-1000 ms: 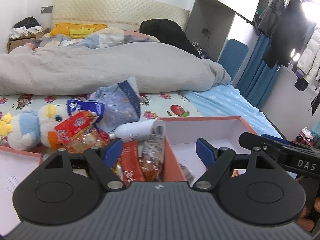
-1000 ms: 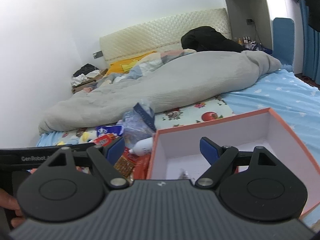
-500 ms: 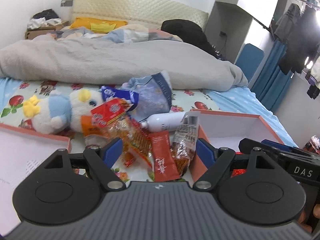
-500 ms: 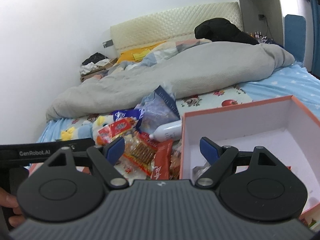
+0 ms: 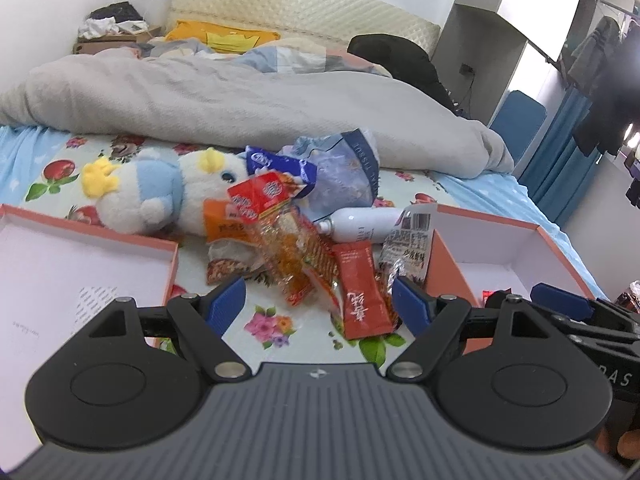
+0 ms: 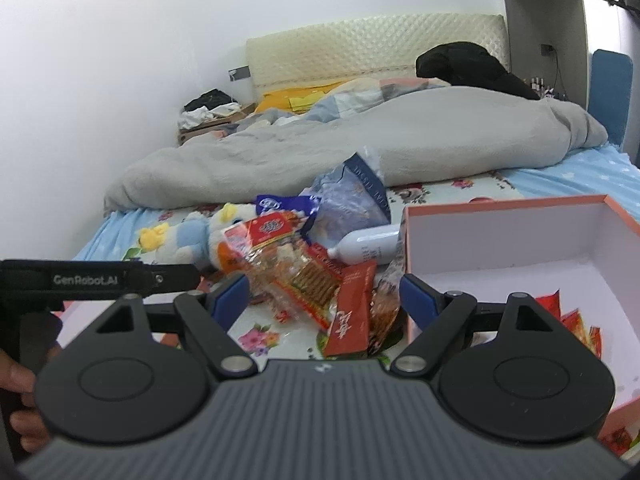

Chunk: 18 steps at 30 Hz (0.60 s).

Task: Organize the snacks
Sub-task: 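Move both tools back from the box toward the snack pile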

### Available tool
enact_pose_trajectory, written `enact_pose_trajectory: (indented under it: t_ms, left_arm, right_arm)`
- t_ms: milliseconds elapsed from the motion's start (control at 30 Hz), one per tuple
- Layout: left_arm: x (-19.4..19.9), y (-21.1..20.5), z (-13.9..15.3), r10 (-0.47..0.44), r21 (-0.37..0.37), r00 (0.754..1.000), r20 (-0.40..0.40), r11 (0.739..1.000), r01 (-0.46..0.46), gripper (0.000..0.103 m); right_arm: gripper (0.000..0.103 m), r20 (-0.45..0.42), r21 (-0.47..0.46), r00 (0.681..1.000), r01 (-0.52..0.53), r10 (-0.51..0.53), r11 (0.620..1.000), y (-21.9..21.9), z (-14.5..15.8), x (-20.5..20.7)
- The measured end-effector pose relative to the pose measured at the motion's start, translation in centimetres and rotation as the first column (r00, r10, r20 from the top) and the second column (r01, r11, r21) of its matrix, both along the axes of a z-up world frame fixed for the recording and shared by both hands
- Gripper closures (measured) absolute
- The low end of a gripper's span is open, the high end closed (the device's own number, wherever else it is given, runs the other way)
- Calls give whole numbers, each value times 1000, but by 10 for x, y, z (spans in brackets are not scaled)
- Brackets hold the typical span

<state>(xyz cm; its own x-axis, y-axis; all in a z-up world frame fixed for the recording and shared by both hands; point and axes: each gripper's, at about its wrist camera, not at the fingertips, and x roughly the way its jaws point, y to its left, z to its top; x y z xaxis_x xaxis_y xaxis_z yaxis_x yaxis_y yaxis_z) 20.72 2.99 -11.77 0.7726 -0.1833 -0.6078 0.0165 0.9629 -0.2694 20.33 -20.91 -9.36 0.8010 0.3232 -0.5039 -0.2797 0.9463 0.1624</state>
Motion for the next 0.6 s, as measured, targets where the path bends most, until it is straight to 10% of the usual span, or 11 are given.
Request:
enact_pose_trajectory:
  t_ms: [600]
  left_arm:
    - [-34,31,-22,2,-62,997,-71,998,-6,19]
  right_arm:
    - [20,-56,-58,998,7,-11,998,34,-24,-38]
